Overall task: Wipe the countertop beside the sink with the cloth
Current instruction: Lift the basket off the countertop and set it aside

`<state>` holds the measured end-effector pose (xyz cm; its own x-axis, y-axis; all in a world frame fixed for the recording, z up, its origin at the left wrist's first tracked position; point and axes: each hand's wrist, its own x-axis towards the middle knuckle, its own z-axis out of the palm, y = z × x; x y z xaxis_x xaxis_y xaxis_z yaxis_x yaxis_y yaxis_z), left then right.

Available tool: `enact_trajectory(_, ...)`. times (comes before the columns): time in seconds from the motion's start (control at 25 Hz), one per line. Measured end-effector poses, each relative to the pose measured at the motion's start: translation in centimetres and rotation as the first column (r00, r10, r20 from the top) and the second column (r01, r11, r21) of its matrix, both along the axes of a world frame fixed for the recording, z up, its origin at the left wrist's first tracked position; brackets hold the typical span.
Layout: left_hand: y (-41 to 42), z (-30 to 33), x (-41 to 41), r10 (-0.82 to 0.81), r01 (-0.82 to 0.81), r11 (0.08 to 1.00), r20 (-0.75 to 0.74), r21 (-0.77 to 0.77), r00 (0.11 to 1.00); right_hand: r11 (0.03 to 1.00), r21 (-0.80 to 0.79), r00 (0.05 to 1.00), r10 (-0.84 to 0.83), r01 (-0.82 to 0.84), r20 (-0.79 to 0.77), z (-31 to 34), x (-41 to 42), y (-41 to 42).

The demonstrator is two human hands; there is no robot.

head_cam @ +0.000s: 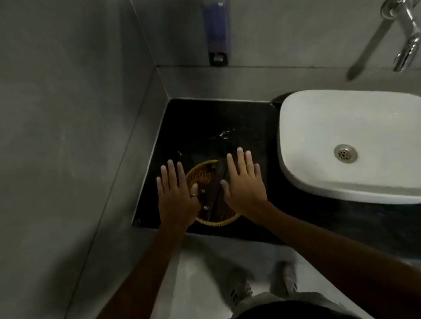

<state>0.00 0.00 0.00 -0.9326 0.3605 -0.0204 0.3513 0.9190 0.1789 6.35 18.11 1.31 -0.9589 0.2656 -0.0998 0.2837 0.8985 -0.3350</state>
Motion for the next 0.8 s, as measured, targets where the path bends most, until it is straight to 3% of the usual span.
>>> enact_trajectory(0.16,0.1,-2.8,-1.4,-0.010,0.012,1.000,0.255,-0.004,0.967,0.950,-0.228,0.938,-0.135,0.214,0.318,-2.4,0.5,-0.1)
enact_trajectory(0.32,0.9,-2.7,-1.1,0.058,-0.120,0.981,0.367,0.149,0.928,0.910,-0.355,0.965,-0.136,0.211,0.225,-2.1,0.5,0.6)
enact_trajectory(0.48,1.4,-0.9,1.9,0.074,-0.151,0.947,0.265,0.283,0.961,0.912,-0.362,0.976,-0.142,0.194,0.166,0.2,2.4,1.7)
enact_trajectory(0.68,3.8,1.7,13.4,0.064,-0.175,0.882,0.256,0.439,0.965,0.924,-0.361,0.991,-0.136,0.128,0.004,2.4,12.8,5.9)
enact_trajectory(0.8,7.5,1.0,20.8,-0.031,-0.108,0.885,0.288,0.453,0.957,0.899,-0.396,0.981,-0.191,0.187,0.029,1.5,21.4,10.4)
